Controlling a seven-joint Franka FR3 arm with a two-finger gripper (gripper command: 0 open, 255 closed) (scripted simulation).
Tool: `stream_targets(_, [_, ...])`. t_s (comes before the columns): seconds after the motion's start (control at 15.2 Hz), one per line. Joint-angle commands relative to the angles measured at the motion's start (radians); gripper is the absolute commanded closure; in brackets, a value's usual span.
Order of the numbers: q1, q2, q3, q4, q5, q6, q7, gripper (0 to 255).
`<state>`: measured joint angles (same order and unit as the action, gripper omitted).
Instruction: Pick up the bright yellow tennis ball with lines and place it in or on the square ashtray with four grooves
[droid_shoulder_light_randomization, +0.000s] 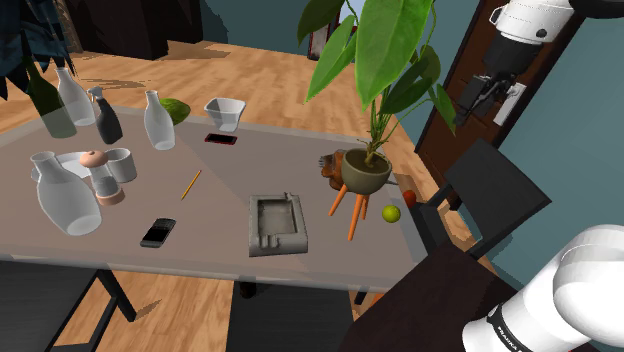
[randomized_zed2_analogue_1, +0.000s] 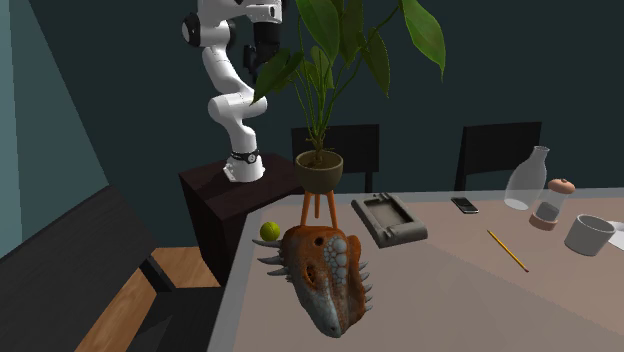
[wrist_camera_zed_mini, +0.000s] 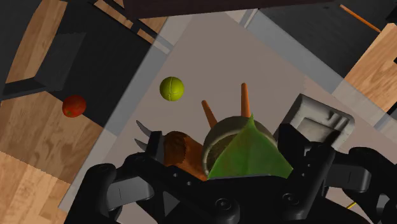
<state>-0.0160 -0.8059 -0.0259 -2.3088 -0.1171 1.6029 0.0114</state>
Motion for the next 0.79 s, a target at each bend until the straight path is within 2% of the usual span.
stream_targets(0.0, [0.0, 0.0, 0.0, 0.0, 0.0, 0.0, 0.0, 0])
stream_targets(0.4, [-0.001, 0.039, -0.098, -0.15, -0.018, 0.185, -0.094, 0])
stream_targets(0.73, [-0.001, 0.12, -0.184, -0.24, -0.029, 0.349, -0.178, 0])
